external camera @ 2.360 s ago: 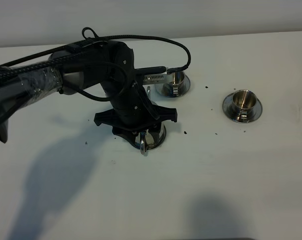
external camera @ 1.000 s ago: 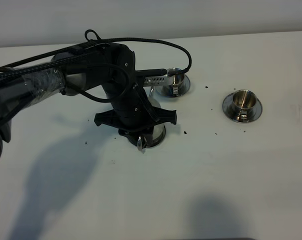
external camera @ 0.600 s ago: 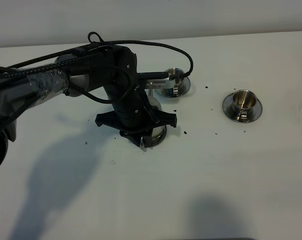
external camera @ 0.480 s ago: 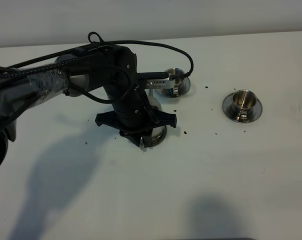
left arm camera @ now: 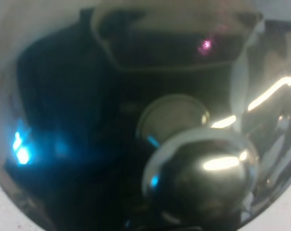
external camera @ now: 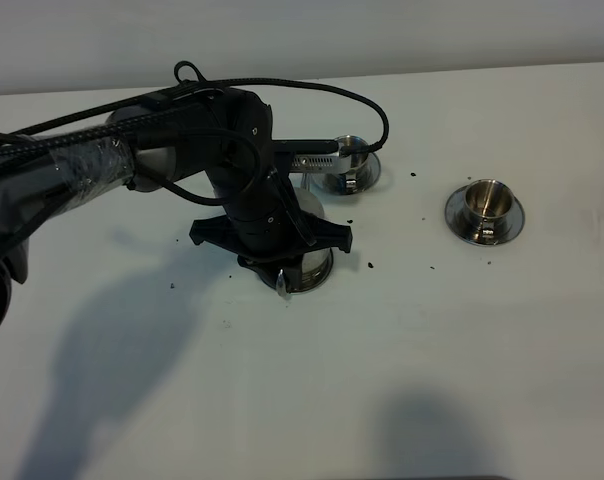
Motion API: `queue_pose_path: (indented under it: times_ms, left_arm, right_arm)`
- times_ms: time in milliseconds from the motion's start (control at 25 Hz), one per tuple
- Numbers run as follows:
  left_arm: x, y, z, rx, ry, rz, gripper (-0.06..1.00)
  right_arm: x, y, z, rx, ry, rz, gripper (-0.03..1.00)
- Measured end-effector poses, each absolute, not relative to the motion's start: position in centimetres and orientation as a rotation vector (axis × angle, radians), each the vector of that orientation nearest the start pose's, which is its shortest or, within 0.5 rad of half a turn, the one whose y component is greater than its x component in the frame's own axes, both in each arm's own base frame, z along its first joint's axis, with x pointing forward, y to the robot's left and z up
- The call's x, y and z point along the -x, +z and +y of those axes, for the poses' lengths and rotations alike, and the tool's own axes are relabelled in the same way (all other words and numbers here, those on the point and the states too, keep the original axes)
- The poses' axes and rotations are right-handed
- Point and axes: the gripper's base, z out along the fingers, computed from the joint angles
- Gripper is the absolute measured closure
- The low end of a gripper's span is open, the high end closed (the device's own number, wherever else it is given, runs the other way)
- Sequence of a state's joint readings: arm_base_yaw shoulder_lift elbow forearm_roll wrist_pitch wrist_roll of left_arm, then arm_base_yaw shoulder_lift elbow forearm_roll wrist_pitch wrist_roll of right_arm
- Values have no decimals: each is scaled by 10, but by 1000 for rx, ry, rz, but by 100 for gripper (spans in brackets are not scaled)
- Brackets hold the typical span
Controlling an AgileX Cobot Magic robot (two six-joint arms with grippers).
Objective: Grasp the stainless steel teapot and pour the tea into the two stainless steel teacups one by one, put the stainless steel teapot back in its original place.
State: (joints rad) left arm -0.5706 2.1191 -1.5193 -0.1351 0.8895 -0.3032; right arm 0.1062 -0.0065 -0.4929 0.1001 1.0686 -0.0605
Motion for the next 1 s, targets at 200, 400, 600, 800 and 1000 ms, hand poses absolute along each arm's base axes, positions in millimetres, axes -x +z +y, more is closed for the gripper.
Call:
queue_pose_path:
  times_ms: [200,400,600,800,1000]
  left_arm:
    - [-353,153,-237,-301,-260,3003,72]
    - [-353,155,-236,-318,-242,2995,72]
    - [-353,155,-235,-348,-223,2986,72]
    - [-352,169,-234,-379,-235,2950,72]
    - [-351,191,-233,-557,-246,2850,72]
  right_arm:
    - [6,275,7,176,148,2044,57]
    - [6,275,7,176,148,2044,57]
    - [6,275,7,176,148,2044,57]
    - [6,275,7,176,148,2044,57]
    - [6,275,7,176,148,2044,57]
